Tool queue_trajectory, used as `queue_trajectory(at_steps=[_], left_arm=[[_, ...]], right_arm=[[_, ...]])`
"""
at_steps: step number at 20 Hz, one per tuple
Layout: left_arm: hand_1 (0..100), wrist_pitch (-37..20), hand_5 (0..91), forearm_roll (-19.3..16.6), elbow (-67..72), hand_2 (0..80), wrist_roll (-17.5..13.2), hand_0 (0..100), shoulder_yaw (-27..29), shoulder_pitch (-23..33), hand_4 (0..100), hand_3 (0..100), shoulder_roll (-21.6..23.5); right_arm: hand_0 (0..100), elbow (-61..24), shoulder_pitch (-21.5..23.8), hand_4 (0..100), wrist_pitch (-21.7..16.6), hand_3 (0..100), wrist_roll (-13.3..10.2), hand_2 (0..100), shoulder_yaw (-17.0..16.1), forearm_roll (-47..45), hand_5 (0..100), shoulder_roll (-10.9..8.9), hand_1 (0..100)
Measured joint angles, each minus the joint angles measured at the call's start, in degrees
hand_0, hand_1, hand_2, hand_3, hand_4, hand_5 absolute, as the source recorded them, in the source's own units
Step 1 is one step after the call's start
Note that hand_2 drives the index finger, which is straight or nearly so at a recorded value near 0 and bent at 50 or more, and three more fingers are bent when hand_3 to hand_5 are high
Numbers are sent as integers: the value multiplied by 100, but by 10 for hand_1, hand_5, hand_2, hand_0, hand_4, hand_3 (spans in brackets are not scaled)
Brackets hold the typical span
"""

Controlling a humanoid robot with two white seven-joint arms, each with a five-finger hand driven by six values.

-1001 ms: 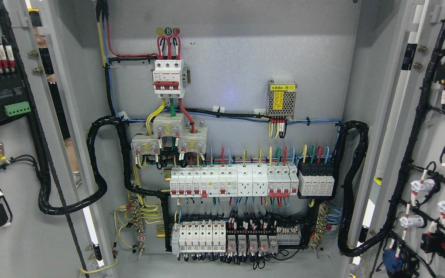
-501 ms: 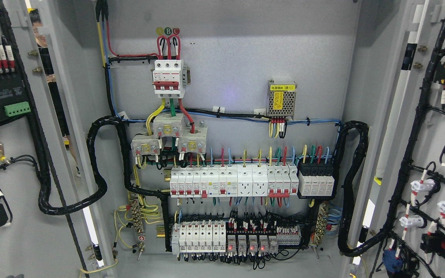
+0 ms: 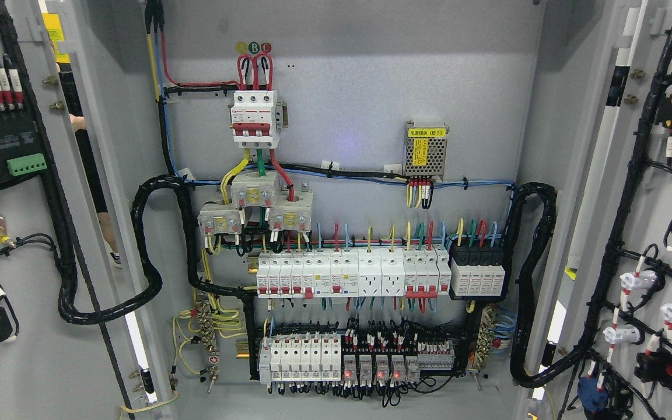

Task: Open door with both hands

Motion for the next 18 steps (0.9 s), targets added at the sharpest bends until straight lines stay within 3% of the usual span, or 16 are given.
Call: queue_trajectory(at_steps=[3, 8, 11, 13, 15, 18], left_arm=[[556, 12, 0, -111, 858, 0, 107, 120, -231, -119, 0, 0, -270], [556, 13, 0, -458, 2555, 0, 736, 120, -502, -501, 0, 0, -588], [556, 6, 0, -806, 3526, 0, 891, 120, -611, -740, 0, 0, -718], [556, -2, 0, -1018, 4112, 0, 908, 120, -671, -853, 0, 0, -795], [556, -20, 0, -1307, 4631, 0, 896, 120, -775, -952, 0, 0, -855], [556, -11, 0, -1871, 5305, 0, 454, 120, -978, -1092, 0, 0, -942]], right_arm=[[0, 1059, -265, 0, 8, 0, -28, 40, 99, 58, 0, 93, 500], [0, 2867, -646, 0, 76, 0, -78, 40, 226, 109, 0, 285, 500], [0, 3750, -772, 0, 160, 0, -90, 40, 274, 121, 0, 360, 500], [0, 4271, -834, 0, 384, 0, -134, 40, 296, 122, 0, 402, 500], [0, 4724, -876, 0, 839, 0, -240, 40, 315, 122, 0, 436, 500], [0, 5258, -918, 0, 1572, 0, -353, 40, 338, 124, 0, 476, 500]])
